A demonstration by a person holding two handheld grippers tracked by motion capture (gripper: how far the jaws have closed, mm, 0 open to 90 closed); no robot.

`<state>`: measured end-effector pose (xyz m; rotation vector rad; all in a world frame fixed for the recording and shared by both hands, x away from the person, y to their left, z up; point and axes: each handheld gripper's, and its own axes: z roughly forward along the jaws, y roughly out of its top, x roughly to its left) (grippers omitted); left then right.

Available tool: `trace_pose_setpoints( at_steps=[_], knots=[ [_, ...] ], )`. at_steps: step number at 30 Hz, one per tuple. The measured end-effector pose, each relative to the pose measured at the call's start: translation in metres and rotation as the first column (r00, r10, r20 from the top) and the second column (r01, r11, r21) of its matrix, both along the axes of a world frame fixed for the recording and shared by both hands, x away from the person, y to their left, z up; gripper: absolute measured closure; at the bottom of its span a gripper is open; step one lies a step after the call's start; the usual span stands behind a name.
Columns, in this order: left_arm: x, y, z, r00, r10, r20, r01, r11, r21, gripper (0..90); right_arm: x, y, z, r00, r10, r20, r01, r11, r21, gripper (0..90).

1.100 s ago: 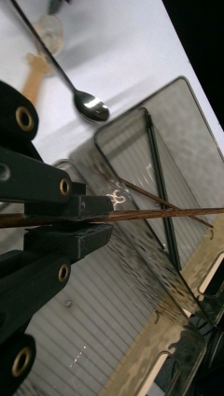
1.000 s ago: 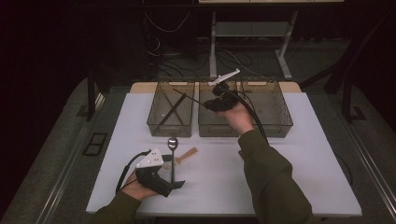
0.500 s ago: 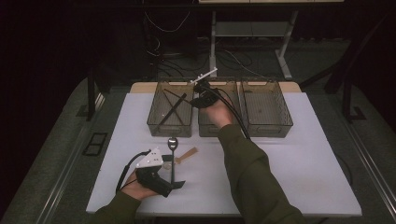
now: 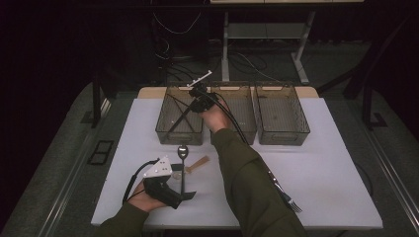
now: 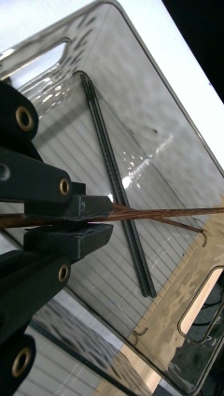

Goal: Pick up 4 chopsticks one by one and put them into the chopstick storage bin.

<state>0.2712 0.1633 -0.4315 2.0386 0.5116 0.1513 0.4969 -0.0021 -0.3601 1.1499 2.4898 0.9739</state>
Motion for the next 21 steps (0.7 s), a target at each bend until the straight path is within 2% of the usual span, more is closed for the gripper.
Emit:
trace_pose_setpoints(
  at_steps=[9,15,21],
  knots=[
    [0.0,0.0,0.0,1.0,0.0,-0.004,0.0,1.0,-0.003,0.0,0.001,0.011,-0.006,0.9998,0.016,-0.012,-0.016,0.9999,-0.005,83.3],
    [0.0,0.0,0.0,1.0,0.002,-0.004,-0.002,1.0,-0.004,0.0,0.0,0.008,-0.002,0.9998,0.02,0.005,-0.02,0.9996,0.019,72.9],
    [0.0,0.0,0.0,1.0,0.001,-0.001,-0.001,1.0,-0.004,0.0,-0.001,-0.001,0.005,0.9995,0.032,-0.003,-0.032,0.9971,0.069,62.6]
  ],
)
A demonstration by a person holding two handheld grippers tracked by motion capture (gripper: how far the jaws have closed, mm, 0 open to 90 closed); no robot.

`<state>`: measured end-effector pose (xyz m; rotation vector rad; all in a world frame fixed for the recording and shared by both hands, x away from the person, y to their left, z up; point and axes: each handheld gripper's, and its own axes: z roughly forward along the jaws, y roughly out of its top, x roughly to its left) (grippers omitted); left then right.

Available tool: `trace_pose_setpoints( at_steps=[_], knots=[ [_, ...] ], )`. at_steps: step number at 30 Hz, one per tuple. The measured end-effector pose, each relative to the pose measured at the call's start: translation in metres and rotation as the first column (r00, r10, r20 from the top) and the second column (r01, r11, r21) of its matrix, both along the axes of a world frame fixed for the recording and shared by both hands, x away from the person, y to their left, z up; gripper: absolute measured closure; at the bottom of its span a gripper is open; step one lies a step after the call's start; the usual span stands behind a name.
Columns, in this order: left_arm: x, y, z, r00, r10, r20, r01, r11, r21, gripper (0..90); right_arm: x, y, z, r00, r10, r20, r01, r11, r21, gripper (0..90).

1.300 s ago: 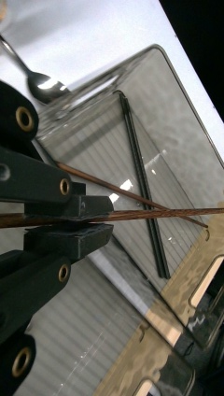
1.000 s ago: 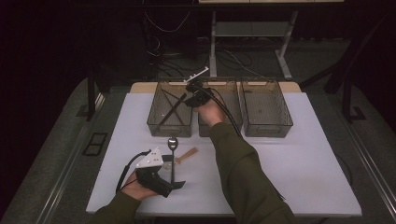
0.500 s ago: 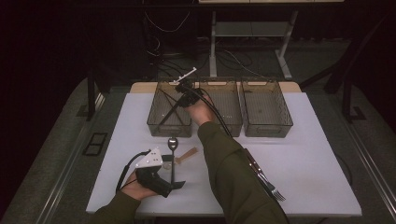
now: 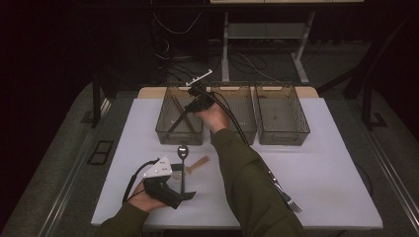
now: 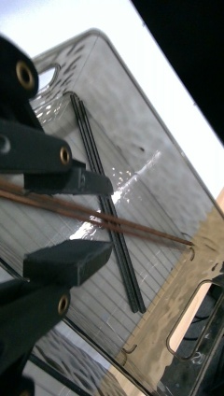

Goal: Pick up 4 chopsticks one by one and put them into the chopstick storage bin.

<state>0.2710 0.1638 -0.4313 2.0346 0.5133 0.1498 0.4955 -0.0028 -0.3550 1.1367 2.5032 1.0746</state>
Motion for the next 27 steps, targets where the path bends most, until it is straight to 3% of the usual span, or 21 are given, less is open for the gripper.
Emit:
trace_pose_setpoints(
  at_steps=[4,14,27],
  knots=[
    [0.0,0.0,0.0,1.0,0.002,0.003,-0.002,1.0,0.001,0.0,-0.005,-0.006,0.005,0.9997,0.025,0.003,-0.025,0.9993,0.028,52.2],
    [0.0,0.001,0.0,0.9999,0.008,0.007,-0.008,1.0,0.004,0.0,-0.025,-0.037,0.016,0.9976,0.065,0.023,-0.067,0.9942,0.084,36.6],
    [0.0,0.0,0.0,0.9998,0.017,0.004,-0.017,0.9998,0.002,0.0,-0.054,-0.087,0.023,0.9949,0.074,0.068,-0.082,0.9903,0.113,31.5]
  ],
)
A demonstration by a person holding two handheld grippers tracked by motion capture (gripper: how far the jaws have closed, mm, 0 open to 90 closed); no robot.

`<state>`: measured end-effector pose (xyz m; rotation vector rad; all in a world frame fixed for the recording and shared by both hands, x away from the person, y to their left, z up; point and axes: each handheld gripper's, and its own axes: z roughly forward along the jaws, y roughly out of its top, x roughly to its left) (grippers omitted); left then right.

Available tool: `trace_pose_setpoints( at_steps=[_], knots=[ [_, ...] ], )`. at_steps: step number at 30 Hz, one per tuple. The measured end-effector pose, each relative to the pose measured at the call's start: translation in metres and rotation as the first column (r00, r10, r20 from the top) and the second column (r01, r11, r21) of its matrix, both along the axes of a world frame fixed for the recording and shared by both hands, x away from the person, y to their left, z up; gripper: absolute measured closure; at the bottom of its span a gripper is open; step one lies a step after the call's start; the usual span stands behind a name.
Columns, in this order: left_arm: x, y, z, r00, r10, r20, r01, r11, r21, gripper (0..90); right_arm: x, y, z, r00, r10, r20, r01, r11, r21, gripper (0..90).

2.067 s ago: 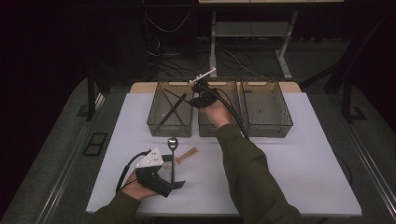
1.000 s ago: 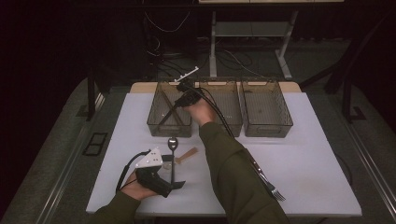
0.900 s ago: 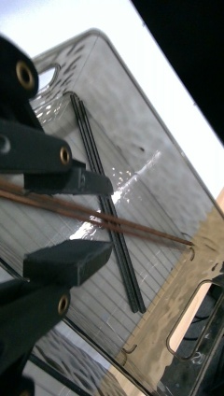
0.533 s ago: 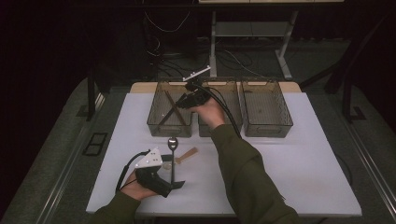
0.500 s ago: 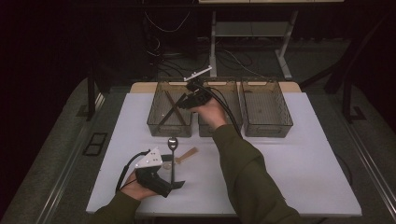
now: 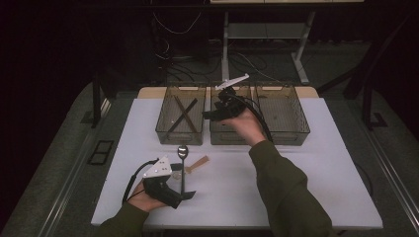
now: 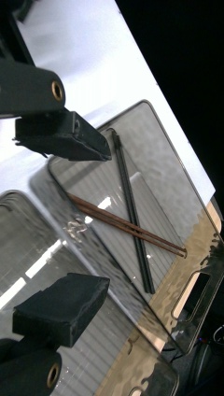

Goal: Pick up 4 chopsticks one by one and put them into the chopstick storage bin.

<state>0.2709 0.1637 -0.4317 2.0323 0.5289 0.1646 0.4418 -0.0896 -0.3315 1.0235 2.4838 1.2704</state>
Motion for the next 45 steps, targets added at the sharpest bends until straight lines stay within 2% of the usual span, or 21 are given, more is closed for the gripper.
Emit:
trace_pose_setpoints(
  at_steps=[5,10,12,17,18,20,26,38,45],
  knots=[
    [-0.001,-0.001,0.0,0.9999,0.011,-0.01,-0.011,0.9999,-0.003,0.0,-0.012,-0.018,-0.004,1.0,-0.002,0.002,0.002,0.9999,0.011,29.5],
    [0.0,0.0,0.0,1.0,0.006,-0.001,-0.006,0.9998,0.02,0.0,-0.024,-0.038,-0.011,0.9998,0.016,0.011,-0.016,0.9998,0.014,27.4],
    [0.0,0.0,0.0,0.9999,0.014,-0.005,-0.014,0.9998,0.014,0.0,-0.029,-0.046,-0.013,0.9999,0.01,0.001,-0.01,0.9996,0.026,25.9],
    [0.0,0.0,-0.001,0.9997,0.022,-0.007,-0.022,0.9997,0.013,0.0,-0.042,-0.067,-0.017,0.9997,0.005,0.023,-0.007,0.9988,0.049,23.5],
    [0.001,0.0,-0.001,0.9998,0.017,-0.005,-0.017,0.9996,0.023,0.0,-0.044,-0.071,-0.018,0.9998,0.002,0.021,-0.003,0.9986,0.053,23.4],
    [0.001,-0.001,-0.002,0.9997,0.022,-0.009,-0.022,0.9996,0.017,0.0,-0.047,-0.08,-0.022,0.9999,-0.001,0.015,0.001,0.9982,0.061,23.5],
    [0.001,0.0,-0.001,0.9998,0.018,-0.003,-0.018,0.9995,0.024,0.0,-0.059,-0.104,-0.036,0.9998,-0.019,-0.008,0.019,0.998,0.061,23.3],
    [0.001,0.0,-0.001,0.9997,0.026,0.002,-0.026,0.9992,0.03,0.0,-0.089,-0.141,-0.055,0.9987,-0.048,0.015,0.048,0.9974,0.054,20.0],
    [0.001,0.0,-0.001,0.9996,0.03,0.003,-0.03,0.999,0.033,0.0,-0.109,-0.161,-0.067,0.9977,-0.067,0.001,0.067,0.9968,0.042,19.1]
  ],
)
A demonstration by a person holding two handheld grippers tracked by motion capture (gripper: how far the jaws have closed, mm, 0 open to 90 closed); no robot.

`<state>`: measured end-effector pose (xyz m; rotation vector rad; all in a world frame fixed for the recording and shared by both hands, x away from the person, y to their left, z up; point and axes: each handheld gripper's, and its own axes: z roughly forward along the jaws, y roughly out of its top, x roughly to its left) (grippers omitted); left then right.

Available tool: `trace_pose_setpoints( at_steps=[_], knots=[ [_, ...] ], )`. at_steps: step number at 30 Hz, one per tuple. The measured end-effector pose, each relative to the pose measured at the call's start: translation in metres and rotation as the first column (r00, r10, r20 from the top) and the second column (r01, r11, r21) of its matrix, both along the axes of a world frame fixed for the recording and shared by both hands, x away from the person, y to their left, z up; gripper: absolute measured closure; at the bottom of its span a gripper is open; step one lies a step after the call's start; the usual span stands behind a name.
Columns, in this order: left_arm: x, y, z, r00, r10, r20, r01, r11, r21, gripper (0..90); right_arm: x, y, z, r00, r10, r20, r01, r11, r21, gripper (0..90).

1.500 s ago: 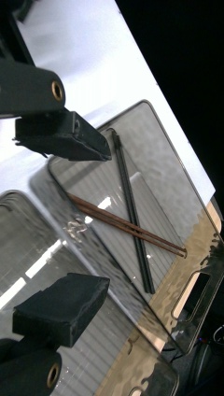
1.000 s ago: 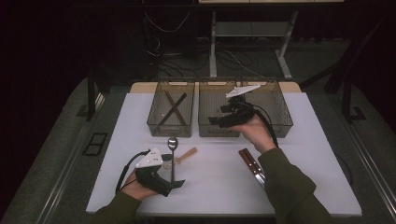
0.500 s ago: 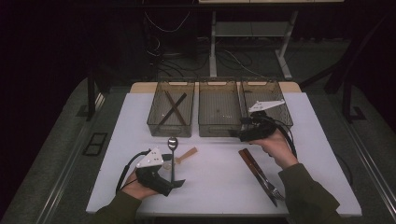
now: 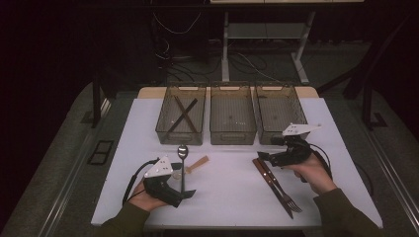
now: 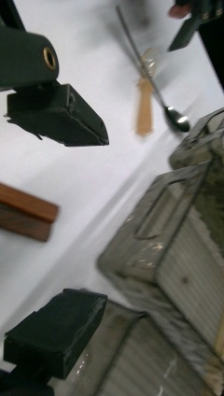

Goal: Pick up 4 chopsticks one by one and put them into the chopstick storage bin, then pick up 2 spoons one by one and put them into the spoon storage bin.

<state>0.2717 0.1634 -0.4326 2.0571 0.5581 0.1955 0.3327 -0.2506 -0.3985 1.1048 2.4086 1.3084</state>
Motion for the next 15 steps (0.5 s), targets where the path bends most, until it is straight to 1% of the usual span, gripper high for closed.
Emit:
trace_pose_setpoints(
  at_steps=[3,5,6,8,11,12,15],
  knots=[
    [0.0,0.0,0.0,1.0,0.003,0.0,-0.003,1.0,0.0,0.0,-0.008,-0.007,-0.008,0.9998,-0.014,0.015,0.014,0.9997,-0.019,18.1],
    [0.0,0.0,0.0,1.0,0.004,0.001,-0.004,1.0,0.001,0.0,-0.013,-0.01,-0.012,0.9996,-0.02,0.02,0.02,0.9996,-0.022,18.0],
    [0.0,0.0,0.0,1.0,0.006,0.001,-0.006,1.0,0.0,0.0,-0.016,-0.012,-0.014,0.9997,-0.013,0.022,0.014,0.9996,-0.023,18.0],
    [0.001,0.001,0.0,1.0,0.009,0.002,-0.009,1.0,0.002,0.0,-0.022,-0.013,-0.017,0.9992,-0.02,0.036,0.021,0.9993,-0.03,18.0],
    [0.0,0.001,0.0,0.9999,0.016,0.004,-0.016,0.9999,0.005,0.0,-0.031,-0.016,-0.024,0.9988,-0.036,0.033,0.038,0.9986,-0.038,18.0],
    [0.0,0.001,0.0,0.9998,0.019,0.003,-0.019,0.9998,0.008,0.0,-0.035,-0.017,-0.026,0.9983,-0.044,0.039,0.045,0.9981,-0.041,18.0],
    [0.0,0.001,0.0,0.9996,0.027,0.005,-0.027,0.9994,0.023,1.0,-0.045,-0.021,-0.032,0.998,-0.053,0.035,0.054,0.9972,-0.052,18.0]
  ],
)
